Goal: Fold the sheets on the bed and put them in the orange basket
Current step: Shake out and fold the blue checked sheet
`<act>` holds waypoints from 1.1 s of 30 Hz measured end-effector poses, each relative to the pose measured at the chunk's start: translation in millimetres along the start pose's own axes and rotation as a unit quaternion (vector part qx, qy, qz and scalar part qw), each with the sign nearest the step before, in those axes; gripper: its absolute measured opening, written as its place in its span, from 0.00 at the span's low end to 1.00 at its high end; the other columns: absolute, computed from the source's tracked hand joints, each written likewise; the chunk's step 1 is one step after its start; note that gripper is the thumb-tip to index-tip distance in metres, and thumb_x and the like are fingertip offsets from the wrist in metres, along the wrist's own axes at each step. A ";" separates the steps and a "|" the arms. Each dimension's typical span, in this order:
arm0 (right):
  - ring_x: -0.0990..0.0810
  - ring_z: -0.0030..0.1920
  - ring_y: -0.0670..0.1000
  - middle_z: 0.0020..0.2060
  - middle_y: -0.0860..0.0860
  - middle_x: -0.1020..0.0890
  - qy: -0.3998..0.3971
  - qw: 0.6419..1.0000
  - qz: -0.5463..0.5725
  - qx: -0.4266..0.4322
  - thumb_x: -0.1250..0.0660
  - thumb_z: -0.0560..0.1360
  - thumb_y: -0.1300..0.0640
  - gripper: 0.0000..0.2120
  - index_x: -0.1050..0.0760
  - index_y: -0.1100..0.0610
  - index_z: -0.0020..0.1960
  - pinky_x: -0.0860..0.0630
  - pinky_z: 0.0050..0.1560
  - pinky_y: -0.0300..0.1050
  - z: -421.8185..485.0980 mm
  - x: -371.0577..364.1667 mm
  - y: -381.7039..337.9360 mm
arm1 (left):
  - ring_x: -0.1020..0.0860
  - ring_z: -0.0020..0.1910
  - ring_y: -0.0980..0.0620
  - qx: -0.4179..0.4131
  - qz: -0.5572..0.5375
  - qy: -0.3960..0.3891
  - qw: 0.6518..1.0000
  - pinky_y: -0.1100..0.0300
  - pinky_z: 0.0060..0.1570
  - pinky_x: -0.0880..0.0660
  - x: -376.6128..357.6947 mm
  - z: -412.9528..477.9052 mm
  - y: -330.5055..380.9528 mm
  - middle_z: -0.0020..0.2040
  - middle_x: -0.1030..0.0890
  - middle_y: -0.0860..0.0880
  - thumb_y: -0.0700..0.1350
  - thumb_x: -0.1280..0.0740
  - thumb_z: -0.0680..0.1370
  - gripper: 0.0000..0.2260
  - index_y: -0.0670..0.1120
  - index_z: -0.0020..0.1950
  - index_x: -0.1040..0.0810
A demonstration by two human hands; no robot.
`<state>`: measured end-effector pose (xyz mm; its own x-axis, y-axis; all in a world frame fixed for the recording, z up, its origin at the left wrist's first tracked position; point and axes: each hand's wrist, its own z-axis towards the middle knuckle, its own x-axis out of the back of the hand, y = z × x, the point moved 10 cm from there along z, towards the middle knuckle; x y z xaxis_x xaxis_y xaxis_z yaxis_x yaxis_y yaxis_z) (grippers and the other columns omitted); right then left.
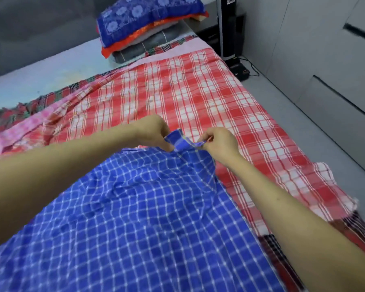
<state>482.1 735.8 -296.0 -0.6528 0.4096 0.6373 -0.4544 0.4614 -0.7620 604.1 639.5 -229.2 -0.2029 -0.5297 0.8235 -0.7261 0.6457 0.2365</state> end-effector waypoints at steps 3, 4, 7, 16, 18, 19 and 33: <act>0.25 0.45 0.46 0.42 0.43 0.24 -0.021 0.999 -0.016 -0.033 0.28 0.72 0.55 0.05 0.17 0.51 0.48 0.37 0.35 0.40 -58.8 -2.9 30.9 | 0.28 0.29 0.57 -0.022 -0.052 -0.036 0.998 0.65 0.31 0.32 -42.7 -48.6 28.9 0.35 0.22 0.45 0.47 0.26 0.72 0.12 0.38 0.44 0.18; 0.25 0.46 0.46 0.44 0.44 0.22 -0.033 0.999 -0.007 -0.037 0.28 0.72 0.55 0.06 0.17 0.51 0.49 0.35 0.37 0.39 -78.5 -4.3 42.1 | 0.28 0.28 0.58 -0.032 -0.056 -0.053 0.996 0.65 0.31 0.31 -58.1 -64.1 39.8 0.34 0.22 0.46 0.47 0.26 0.72 0.11 0.39 0.43 0.18; 0.23 0.50 0.47 0.49 0.46 0.19 -0.049 0.996 0.014 -0.067 0.28 0.71 0.57 0.08 0.18 0.53 0.51 0.31 0.45 0.39 -147.8 4.2 85.3 | 0.26 0.27 0.58 -0.066 -0.047 -0.118 0.990 0.66 0.32 0.29 -114.0 -113.1 83.5 0.32 0.22 0.47 0.48 0.26 0.72 0.13 0.37 0.44 0.18; 0.21 0.42 0.57 0.39 0.55 0.17 0.099 0.922 0.055 -0.371 0.32 0.72 0.63 0.03 0.19 0.58 0.41 0.29 0.40 0.43 -395.6 53.9 304.8 | 0.27 0.24 0.56 -0.133 -0.192 -0.269 0.934 0.66 0.30 0.25 -293.4 -213.3 252.4 0.31 0.22 0.44 0.40 0.27 0.71 0.06 0.36 0.43 0.18; 0.19 0.49 0.61 0.46 0.59 0.16 0.105 0.894 0.075 -0.429 0.32 0.72 0.62 0.06 0.18 0.60 0.47 0.25 0.48 0.47 -436.7 35.8 344.6 | 0.27 0.22 0.57 -0.139 -0.127 -0.279 0.942 0.65 0.35 0.24 -338.0 -217.5 258.0 0.26 0.23 0.47 0.41 0.28 0.72 0.08 0.37 0.37 0.20; 0.19 0.51 0.61 0.49 0.59 0.16 0.103 0.879 0.087 -0.456 0.32 0.72 0.62 0.07 0.18 0.60 0.50 0.25 0.50 0.48 -462.2 24.3 364.0 | 0.28 0.20 0.60 -0.139 -0.082 -0.281 0.946 0.67 0.34 0.25 -366.1 -218.5 258.8 0.20 0.25 0.52 0.41 0.28 0.72 0.11 0.40 0.30 0.23; 0.22 0.59 0.57 0.58 0.54 0.20 0.004 0.878 0.174 -0.446 0.27 0.66 0.51 0.24 0.25 0.52 0.61 0.26 0.57 0.47 -489.2 -96.0 450.0 | 0.22 0.26 0.53 -0.011 -0.233 -0.236 0.944 0.57 0.41 0.21 -486.2 -199.8 194.4 0.34 0.24 0.41 0.42 0.37 0.80 0.09 0.37 0.46 0.26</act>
<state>636.8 1289.1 -643.8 -0.6517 0.6519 0.3877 0.4295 0.7385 -0.5198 692.9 1132.4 -480.6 -0.1390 -0.9410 0.3085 -0.7962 0.2914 0.5302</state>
